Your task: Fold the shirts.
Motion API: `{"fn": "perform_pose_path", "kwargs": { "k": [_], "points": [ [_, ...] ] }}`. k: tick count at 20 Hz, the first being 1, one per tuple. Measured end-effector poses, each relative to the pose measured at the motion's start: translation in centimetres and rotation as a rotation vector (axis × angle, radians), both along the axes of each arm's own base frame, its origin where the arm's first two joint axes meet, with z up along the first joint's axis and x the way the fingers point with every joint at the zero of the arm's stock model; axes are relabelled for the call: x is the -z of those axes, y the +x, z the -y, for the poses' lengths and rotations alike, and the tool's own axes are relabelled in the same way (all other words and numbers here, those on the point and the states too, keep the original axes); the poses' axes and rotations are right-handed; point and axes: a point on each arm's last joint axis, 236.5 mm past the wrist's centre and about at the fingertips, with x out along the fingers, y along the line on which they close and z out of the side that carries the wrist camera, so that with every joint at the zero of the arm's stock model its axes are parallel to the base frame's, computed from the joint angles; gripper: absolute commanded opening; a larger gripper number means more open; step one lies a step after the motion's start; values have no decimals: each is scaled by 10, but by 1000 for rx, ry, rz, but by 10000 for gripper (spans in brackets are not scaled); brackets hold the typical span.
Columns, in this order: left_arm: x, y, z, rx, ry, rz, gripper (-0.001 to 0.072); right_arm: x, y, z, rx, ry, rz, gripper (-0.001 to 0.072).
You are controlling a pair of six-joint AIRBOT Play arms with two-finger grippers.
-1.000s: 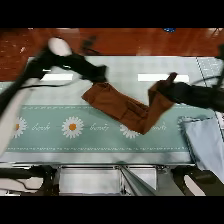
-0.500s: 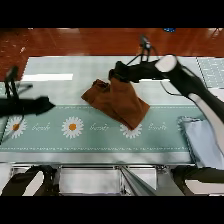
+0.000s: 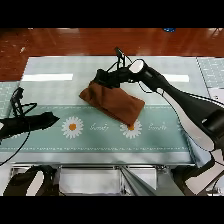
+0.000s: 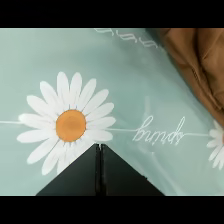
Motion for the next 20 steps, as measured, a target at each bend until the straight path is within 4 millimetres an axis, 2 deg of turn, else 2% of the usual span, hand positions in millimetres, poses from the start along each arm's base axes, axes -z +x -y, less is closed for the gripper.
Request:
{"fn": "perform_pose_path", "kwargs": {
  "k": [2,4,6,7,9,10,12,13,15,17,20],
  "points": [
    [-6,9,-2,-26,-7,39,23,-15,-1,16,-23,3,-2,412],
    [-20,21,-7,-54,-5,90,23,-46,0,49,-39,-15,28,412],
    [-39,34,-14,-81,0,148,23,-84,-5,98,-41,-99,93,412],
    [-49,38,-18,-89,4,171,23,-98,-12,129,-25,-181,124,412],
    [-64,46,-22,-103,7,212,23,-111,-33,194,49,-370,155,413],
    [-68,47,-22,-106,7,222,23,-112,-47,229,116,-466,155,413],
    [-74,49,-21,-103,4,235,23,-98,-77,288,270,-590,119,413],
    [-76,49,-20,-98,2,236,23,-83,-94,312,358,-621,92,413],
    [-77,48,-14,-83,-3,237,23,-43,-123,334,489,-599,18,413],
    [-76,47,-9,-65,-6,235,23,3,-144,330,565,-509,-71,413],
    [-72,45,-1,-41,-12,225,23,53,-160,298,593,-327,-194,413]
  ]
}}
